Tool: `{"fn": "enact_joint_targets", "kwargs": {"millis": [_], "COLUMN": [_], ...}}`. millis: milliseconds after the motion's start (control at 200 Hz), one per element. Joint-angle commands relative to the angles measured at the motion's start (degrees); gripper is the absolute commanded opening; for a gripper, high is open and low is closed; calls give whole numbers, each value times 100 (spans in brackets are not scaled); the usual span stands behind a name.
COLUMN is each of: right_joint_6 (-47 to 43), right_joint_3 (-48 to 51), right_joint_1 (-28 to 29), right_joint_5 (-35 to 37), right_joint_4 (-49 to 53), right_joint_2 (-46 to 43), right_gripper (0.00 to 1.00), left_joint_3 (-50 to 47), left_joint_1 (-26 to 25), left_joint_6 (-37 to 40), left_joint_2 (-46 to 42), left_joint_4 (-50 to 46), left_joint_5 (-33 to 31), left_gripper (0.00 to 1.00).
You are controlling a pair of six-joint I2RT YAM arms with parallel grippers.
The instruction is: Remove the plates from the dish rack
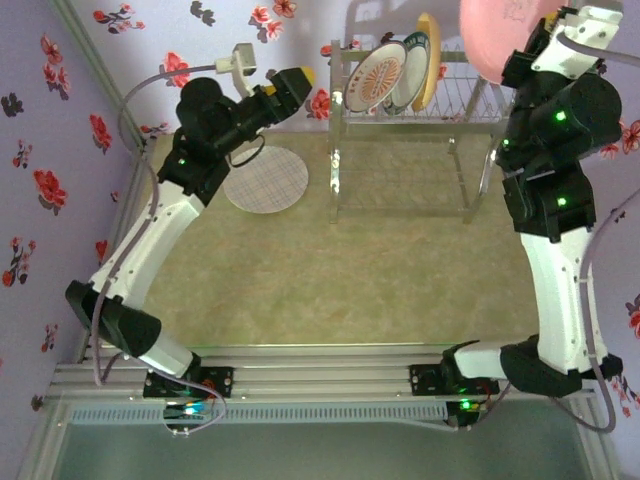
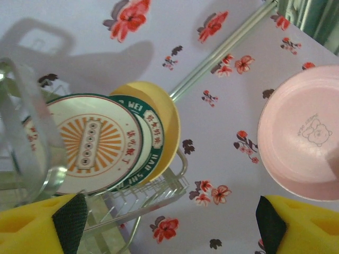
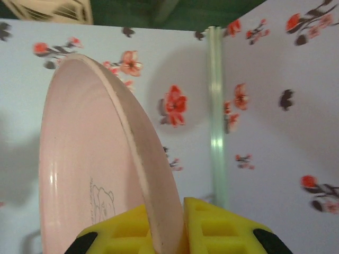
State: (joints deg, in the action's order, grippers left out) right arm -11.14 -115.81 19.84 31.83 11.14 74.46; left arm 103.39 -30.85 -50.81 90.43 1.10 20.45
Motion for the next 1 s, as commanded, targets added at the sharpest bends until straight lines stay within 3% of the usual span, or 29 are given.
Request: {"fn": "enact_joint_targets", "kwargs": {"millis": [0, 330, 625, 825, 995], "right_joint_6": [1343, 2960, 3407, 3486, 3528], "right_joint_3": [212, 179, 285, 322, 358], "right_joint_1": [29, 46, 152, 177, 179], "right_joint_5": [-1192, -2883, -3491, -3654, -3690], "right_joint_4": [240, 303, 366, 398, 407], "right_joint_2": [-35, 294, 524, 560, 602], "right_gripper": [0, 0, 0, 0, 0], "left_joint_3": [557, 1288, 1262, 1261, 1271], "left_joint_1": [-164, -398, -399, -395, -393], "left_joint_6": [336, 954, 1118, 1172, 1125], "left_joint_2": [245, 563, 544, 554, 598], "left_joint_4": [-139, -786, -1021, -1179, -1152], "left_joint_5": [189, -65, -333, -529, -531], "left_gripper": [86, 85, 80, 59, 32]}}
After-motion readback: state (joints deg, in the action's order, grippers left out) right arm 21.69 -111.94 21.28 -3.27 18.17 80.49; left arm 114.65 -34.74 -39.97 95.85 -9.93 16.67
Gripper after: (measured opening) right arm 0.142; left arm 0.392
